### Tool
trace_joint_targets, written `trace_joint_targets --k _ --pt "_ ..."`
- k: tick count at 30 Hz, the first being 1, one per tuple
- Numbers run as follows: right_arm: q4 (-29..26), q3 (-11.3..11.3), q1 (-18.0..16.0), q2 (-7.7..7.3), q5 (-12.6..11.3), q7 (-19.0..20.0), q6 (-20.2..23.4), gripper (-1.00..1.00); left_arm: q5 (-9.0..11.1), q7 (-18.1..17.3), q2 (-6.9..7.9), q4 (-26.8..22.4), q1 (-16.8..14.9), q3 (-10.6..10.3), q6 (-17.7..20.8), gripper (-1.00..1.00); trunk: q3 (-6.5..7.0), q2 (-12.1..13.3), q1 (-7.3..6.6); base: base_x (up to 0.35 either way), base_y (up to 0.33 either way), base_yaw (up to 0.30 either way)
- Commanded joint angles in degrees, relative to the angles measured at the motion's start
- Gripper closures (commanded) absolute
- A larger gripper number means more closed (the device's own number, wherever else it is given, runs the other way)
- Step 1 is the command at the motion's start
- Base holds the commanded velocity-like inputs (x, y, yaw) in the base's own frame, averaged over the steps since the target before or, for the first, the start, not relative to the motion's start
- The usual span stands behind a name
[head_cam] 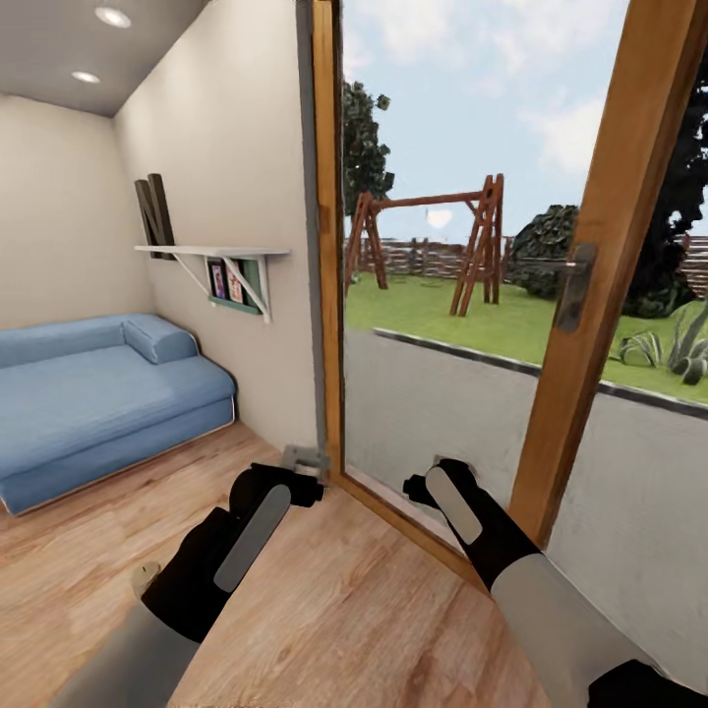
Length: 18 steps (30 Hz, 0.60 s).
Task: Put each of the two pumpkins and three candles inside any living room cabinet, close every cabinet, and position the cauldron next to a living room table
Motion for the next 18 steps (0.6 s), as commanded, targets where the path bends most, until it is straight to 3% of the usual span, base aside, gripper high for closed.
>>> trace_joint_targets --k 1,10,18 --pt "-0.1 0.1 0.0 -0.05 -0.6 -0.6 0.1 -1.00 0.6 0.6 -0.01 0.0 -0.1 -0.1 0.1 -1.00 -0.04 0.0 0.00 0.001 0.000 0.284" --pt "-0.1 0.2 0.0 -0.02 -0.6 -0.6 0.1 -1.00 0.5 0.7 0.04 0.0 -0.1 -0.1 0.1 -1.00 0.18 0.0 0.00 0.031 -0.008 0.284" --pt "-0.1 0.3 0.0 -0.02 -0.6 -0.6 0.1 -1.00 0.6 0.7 0.06 0.1 -0.1 0.0 0.1 -1.00 0.38 0.0 0.00 0.212 -0.026 0.284"
